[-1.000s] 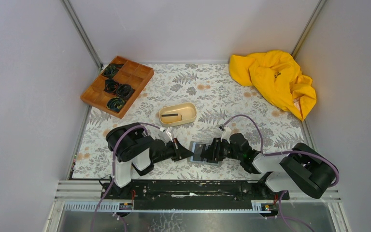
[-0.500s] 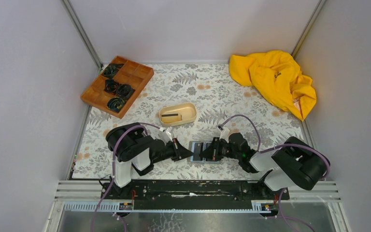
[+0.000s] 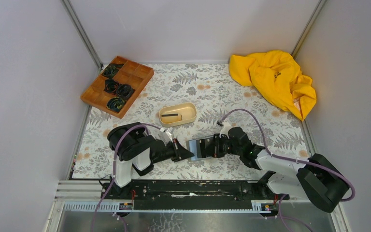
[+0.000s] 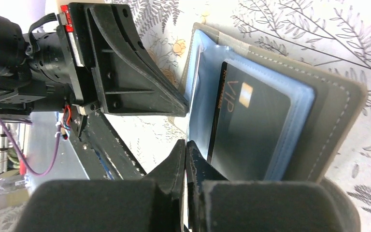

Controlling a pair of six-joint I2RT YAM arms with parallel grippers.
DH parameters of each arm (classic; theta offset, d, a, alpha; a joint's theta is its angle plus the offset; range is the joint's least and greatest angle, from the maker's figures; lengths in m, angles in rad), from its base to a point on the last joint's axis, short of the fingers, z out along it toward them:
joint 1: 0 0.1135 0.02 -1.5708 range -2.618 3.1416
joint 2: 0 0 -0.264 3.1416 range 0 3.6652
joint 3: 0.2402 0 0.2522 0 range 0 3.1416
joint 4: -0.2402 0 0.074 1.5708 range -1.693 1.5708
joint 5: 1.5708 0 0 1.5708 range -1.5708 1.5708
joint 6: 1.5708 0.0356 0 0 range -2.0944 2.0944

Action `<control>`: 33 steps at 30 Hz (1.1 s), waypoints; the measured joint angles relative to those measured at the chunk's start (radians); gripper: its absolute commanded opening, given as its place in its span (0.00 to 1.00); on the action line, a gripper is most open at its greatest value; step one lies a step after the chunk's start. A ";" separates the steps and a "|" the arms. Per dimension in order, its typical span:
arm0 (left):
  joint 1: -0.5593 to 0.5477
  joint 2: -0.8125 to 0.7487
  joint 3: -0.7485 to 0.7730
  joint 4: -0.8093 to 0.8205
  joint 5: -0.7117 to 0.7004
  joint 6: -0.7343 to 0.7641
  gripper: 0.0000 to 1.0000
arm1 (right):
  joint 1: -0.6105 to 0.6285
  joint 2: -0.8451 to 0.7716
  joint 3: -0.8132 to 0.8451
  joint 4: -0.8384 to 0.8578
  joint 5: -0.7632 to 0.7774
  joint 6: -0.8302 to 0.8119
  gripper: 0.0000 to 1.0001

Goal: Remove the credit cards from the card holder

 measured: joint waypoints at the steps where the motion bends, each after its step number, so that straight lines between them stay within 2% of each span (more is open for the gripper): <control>1: 0.000 0.001 0.000 0.000 0.001 0.000 0.00 | -0.002 -0.014 0.002 -0.023 0.002 -0.009 0.00; 7: 0.002 0.010 -0.007 0.015 0.003 -0.004 0.00 | -0.029 -0.097 0.002 -0.137 0.024 -0.039 0.00; 15: 0.005 -0.011 -0.032 0.015 0.006 -0.009 0.18 | -0.054 -0.251 0.050 -0.285 0.073 -0.084 0.00; 18: 0.006 -0.070 -0.050 -0.004 0.013 -0.006 0.23 | -0.056 -0.303 0.061 -0.314 0.077 -0.094 0.00; 22: 0.005 -0.229 -0.056 -0.073 0.027 0.012 0.31 | -0.057 -0.343 0.061 -0.337 0.056 -0.100 0.00; 26: 0.005 -0.500 -0.030 -0.280 0.059 0.089 0.56 | -0.058 -0.368 0.062 -0.357 -0.035 -0.112 0.00; 29: 0.005 -0.732 0.059 -0.565 0.069 0.214 0.79 | -0.059 -0.404 0.058 -0.354 -0.138 -0.112 0.00; 31: 0.006 -0.863 0.131 -0.749 0.069 0.303 0.86 | -0.059 -0.439 0.031 -0.312 -0.216 -0.096 0.00; 33: 0.006 -0.954 0.184 -0.894 0.075 0.378 0.87 | -0.059 -0.479 -0.012 -0.275 -0.275 -0.074 0.00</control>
